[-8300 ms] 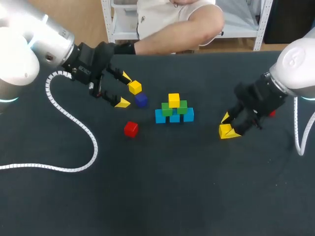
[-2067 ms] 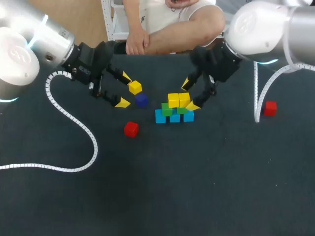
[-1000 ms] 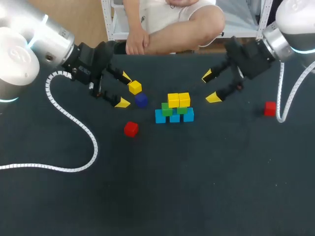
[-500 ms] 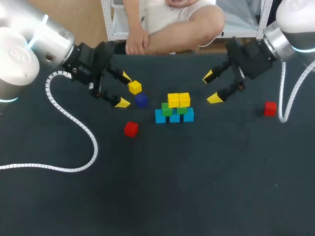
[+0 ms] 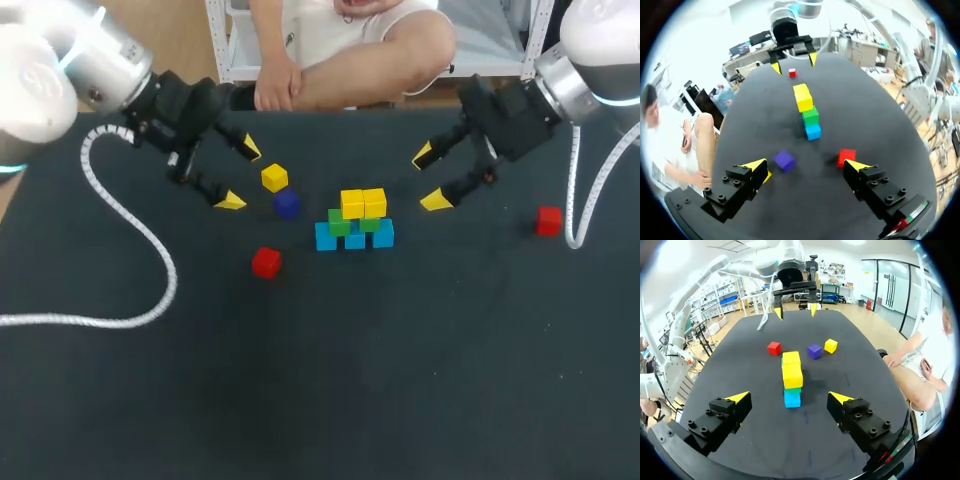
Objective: Place the blue cubes, place green cubes on the blue cubes, place the yellow cubes on the green cubes, then place the red cubes on the yellow cubes, and place purple cube on the red cubes.
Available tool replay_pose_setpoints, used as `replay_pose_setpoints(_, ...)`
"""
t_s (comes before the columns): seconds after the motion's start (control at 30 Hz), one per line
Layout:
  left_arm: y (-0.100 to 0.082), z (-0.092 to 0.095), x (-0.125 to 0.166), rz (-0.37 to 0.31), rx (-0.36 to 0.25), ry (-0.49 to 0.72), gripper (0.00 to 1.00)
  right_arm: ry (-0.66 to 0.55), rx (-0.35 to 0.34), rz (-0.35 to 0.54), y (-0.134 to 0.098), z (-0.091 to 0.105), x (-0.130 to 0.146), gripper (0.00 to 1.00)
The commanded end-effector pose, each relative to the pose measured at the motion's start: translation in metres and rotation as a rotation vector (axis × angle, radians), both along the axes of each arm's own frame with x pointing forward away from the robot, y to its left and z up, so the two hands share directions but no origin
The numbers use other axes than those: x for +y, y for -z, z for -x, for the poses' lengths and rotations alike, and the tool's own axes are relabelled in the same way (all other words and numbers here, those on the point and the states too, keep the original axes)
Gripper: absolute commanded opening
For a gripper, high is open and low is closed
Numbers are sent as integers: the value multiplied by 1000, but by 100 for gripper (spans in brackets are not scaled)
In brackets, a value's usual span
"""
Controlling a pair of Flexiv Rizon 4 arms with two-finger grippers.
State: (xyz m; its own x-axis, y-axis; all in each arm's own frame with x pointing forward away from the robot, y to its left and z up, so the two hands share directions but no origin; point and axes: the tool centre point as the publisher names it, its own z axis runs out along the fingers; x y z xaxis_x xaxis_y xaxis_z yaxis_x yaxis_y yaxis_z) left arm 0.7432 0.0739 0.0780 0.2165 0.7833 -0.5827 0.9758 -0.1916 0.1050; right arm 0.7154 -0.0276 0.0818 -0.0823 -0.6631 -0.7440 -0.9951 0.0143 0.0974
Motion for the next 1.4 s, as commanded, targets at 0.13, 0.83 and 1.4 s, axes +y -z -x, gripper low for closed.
replay_pose_setpoints(0.13, 2, -51, -8, -126, 110, 139, 100, 1, -1, -1, 0, 1, 0, 100)
replay_pose_setpoints(0.83, 10, -59, -5, -112, 129, 171, 100, 1, -1, -1, 0, 1, 0, 100)
replay_pose_setpoints(1.4, 25, -93, -32, -343, 20, 368, 100, 1, -1, -1, 0, 1, 0, 100)
